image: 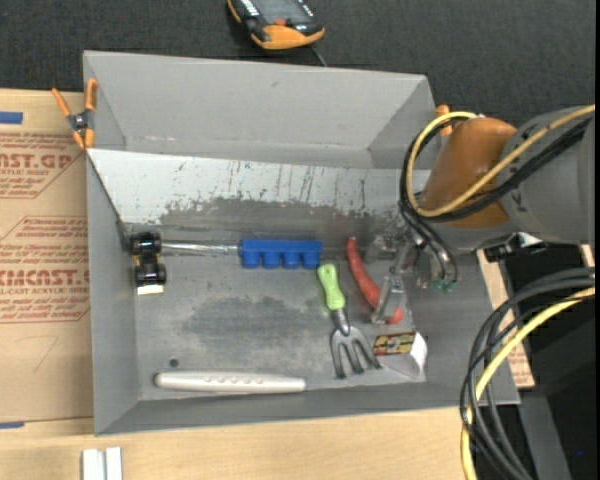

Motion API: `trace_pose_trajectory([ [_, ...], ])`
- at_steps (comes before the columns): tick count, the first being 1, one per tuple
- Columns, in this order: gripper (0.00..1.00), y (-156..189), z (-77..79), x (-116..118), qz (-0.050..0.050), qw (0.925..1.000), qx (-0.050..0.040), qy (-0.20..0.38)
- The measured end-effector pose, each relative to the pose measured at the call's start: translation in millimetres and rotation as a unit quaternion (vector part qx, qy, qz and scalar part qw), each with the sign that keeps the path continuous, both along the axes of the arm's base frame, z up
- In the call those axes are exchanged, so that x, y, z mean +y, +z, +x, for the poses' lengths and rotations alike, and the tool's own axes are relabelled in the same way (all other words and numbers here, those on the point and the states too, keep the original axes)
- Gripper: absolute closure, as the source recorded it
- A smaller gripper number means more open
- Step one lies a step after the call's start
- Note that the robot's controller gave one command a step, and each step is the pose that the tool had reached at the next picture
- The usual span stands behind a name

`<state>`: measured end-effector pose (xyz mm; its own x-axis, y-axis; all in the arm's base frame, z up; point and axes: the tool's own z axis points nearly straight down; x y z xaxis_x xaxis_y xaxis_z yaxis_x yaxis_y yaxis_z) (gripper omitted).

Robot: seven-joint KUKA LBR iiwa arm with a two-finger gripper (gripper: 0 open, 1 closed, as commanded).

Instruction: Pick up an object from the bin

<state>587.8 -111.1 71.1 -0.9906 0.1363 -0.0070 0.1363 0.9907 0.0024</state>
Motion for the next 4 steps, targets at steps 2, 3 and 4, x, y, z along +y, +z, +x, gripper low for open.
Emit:
trace_pose_trajectory([
  [2, 1.00, -1.0, 0.1, 26.1, 0.001, 0.9960, -0.0008, -0.089],
  [3, 1.00, -0.7, 0.0, 26.0, 0.001, 0.9960, -0.0007, -0.089],
  [4, 1.00, 27.7, -3.2, 26.8, 0.001, 0.9960, 0.0048, -0.089],
])
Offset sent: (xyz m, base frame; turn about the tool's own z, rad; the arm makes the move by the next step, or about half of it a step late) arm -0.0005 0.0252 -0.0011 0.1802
